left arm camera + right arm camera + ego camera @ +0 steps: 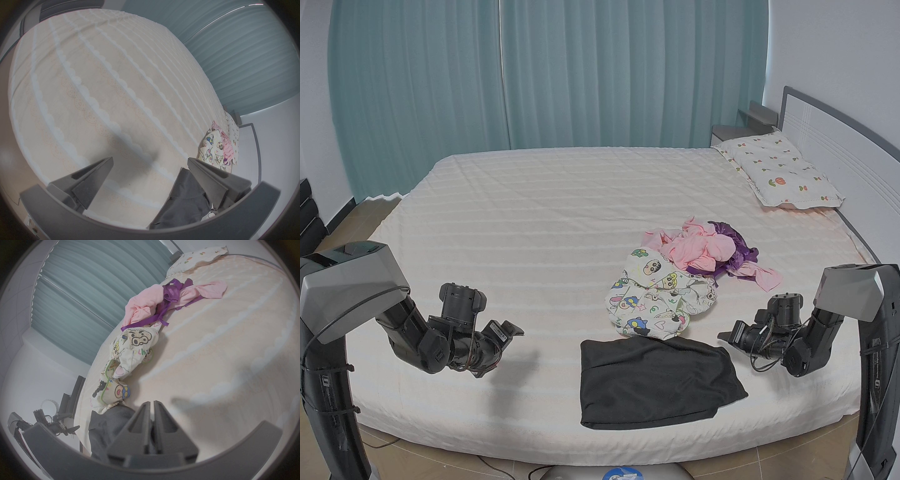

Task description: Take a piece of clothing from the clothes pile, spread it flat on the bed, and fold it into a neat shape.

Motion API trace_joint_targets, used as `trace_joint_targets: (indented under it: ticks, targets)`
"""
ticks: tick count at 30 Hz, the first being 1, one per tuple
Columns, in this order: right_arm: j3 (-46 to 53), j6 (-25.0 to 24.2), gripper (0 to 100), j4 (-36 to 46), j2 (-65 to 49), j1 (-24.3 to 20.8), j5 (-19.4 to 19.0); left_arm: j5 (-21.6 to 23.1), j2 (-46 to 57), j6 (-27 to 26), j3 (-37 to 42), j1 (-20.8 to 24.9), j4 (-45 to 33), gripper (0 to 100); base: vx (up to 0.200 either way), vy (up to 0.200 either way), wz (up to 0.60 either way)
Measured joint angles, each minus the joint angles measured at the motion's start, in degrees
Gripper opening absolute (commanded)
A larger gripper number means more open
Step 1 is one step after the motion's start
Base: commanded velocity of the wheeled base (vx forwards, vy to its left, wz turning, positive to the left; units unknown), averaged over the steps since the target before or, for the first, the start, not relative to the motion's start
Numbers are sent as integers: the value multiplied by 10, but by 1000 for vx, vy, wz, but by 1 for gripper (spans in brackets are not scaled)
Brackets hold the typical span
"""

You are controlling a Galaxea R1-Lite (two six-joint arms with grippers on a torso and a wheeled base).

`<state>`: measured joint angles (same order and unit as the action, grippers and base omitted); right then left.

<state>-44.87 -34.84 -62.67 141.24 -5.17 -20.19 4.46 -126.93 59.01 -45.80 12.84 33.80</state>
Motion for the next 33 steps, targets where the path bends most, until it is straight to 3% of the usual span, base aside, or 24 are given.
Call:
trace_joint_targets:
  ticks: [9,17,18,33]
  targets:
    - [41,-2,100,2,-24,5,-1,-42,-6,2,-4,11,19,100,0,0,0]
    - [51,-6,100,6,-30,5,-13,-25,10,22,4,55,32,100,0,0,0]
    - [53,-7,0,7,-31,4,-14,-21,13,28,5,63,32,100,0,0,0]
    - [56,-20,0,0,-33,-22,-8,-11,13,42,6,78,33,100,0,0,0]
